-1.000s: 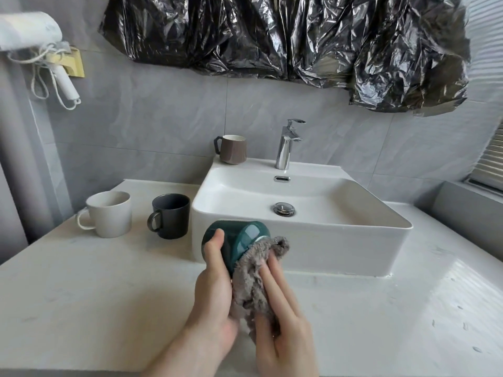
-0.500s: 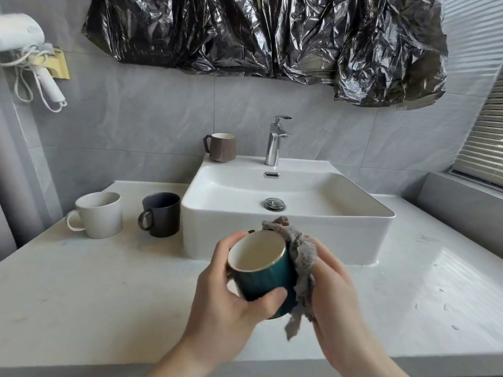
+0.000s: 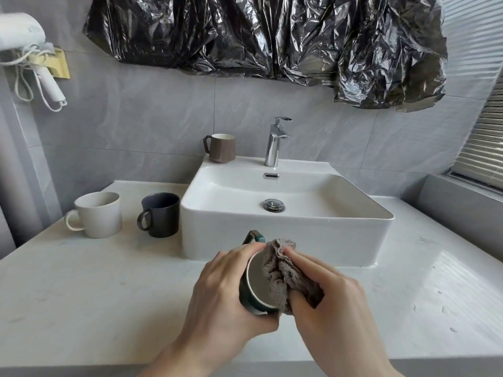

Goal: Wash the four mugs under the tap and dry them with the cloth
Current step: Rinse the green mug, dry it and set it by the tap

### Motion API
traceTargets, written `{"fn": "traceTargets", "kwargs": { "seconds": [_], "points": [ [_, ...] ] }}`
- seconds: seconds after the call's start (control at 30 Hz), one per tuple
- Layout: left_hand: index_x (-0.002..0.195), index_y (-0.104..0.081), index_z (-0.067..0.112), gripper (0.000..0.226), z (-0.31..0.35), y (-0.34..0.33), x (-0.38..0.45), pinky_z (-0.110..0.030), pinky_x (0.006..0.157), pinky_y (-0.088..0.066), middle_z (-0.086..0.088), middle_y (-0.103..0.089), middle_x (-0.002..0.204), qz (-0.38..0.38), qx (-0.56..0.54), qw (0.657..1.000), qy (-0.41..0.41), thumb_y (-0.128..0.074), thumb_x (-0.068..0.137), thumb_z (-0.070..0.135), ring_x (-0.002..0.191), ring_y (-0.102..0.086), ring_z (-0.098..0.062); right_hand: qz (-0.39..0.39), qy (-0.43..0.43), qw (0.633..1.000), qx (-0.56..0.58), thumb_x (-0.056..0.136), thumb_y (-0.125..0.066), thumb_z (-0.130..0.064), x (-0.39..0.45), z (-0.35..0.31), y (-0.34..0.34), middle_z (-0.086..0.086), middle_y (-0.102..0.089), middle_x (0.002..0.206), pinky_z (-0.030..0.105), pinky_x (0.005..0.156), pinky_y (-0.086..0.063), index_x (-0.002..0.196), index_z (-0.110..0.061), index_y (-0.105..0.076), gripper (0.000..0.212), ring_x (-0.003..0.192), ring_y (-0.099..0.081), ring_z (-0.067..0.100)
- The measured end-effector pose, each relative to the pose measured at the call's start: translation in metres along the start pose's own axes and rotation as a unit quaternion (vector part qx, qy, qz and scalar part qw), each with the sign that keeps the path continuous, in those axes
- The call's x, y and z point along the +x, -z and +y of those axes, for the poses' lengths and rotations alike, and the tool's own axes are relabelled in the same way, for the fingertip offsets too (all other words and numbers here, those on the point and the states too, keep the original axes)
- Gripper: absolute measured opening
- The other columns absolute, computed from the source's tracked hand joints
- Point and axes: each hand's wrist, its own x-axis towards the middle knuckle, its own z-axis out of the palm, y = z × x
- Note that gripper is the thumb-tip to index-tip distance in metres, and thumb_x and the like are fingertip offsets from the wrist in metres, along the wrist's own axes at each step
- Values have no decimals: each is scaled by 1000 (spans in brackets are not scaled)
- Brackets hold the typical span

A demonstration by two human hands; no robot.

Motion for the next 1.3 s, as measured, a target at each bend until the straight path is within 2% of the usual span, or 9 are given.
{"fn": "traceTargets", "kwargs": {
  "seconds": [0.13, 0.33, 0.5, 0.67, 0.83, 0.93, 1.07, 1.17, 1.3],
  "points": [
    [140, -55, 34, 95, -5, 2, 5, -20, 92, -49, 30, -58, 128, -3, 8, 1000, 3, -79, 48, 43, 114, -60, -8, 20, 59, 998, -18, 65, -58, -11, 2, -4, -1, -36, -67, 121, 6, 91, -46, 122, -44, -75, 67, 114, -61, -9],
    [138, -63, 23, 92, -12, 4, 14, -12, 97, -43, 17, -67, 128, 2, 33, 999, -12, -91, 50, 27, 112, -58, -15, -75, 77, 991, -79, 73, -45, -19, 20, -19, -4, -22, -72, 102, 31, 74, -52, 114, -36, -70, 50, 96, -58, 8],
    [138, -65, 14, 81, -19, 11, 19, -23, 100, -48, 8, -66, 135, -6, 61, 994, -87, -91, 62, 23, 115, -60, -21, -219, 52, 972, -65, 76, -39, -11, 28, -29, -9, 1, -50, 67, 51, 61, -44, 74, -19, -45, 11, 64, -45, 25],
    [140, -62, 19, 81, -24, 16, 18, -27, 98, -51, 11, -65, 136, -23, 51, 993, -99, -84, 65, 42, 117, -59, -19, -300, 28, 953, -19, 76, -37, -9, 31, -33, 4, 0, -69, 70, 41, 65, -54, 73, -20, -53, 20, 61, -59, 17],
    [140, -61, 24, 93, -33, 21, 28, -24, 103, -45, 14, -64, 134, -6, 66, 997, -45, -95, 53, 21, 118, -56, -15, -265, 17, 964, 16, 78, -43, 7, 24, -22, 29, -15, -72, 71, 15, 62, -48, 102, -34, -70, 55, 67, -66, 1],
    [136, -63, 32, 93, -31, 27, 36, -10, 102, -38, 27, -63, 129, 38, 17, 999, 27, -101, 52, 26, 119, -53, 0, -227, -11, 974, -15, 76, -41, 9, 20, 12, 40, -15, -72, 75, 20, 59, -54, 106, -39, -71, 64, 64, -68, 0],
    [130, -63, 40, 91, -17, 22, 46, -19, 95, -52, 27, -67, 125, 19, -107, 990, 93, -104, 49, 32, 119, -63, -2, -141, -117, 983, 24, 82, -31, 13, 29, 61, 59, 3, -71, 70, 42, 50, -59, 104, -36, -70, 67, 47, -69, 26],
    [125, -65, 41, 91, -11, 16, 55, -22, 90, -56, 26, -71, 118, 8, -165, 978, 129, -103, 43, 41, 116, -64, -1, -91, -153, 983, -41, 80, -33, 11, 41, 99, 75, 1, -71, 68, 32, 48, -57, 98, -35, -72, 63, 47, -66, 12],
    [121, -66, 38, 86, -9, 14, 78, -28, 89, -58, 23, -73, 117, 13, -223, 960, 166, -95, 41, 50, 112, -66, -1, -108, -176, 963, -172, 81, -43, -4, 47, 138, 86, -18, -75, 97, 28, 73, -58, 99, -45, -67, 51, 84, -71, 11]
  ]
}}
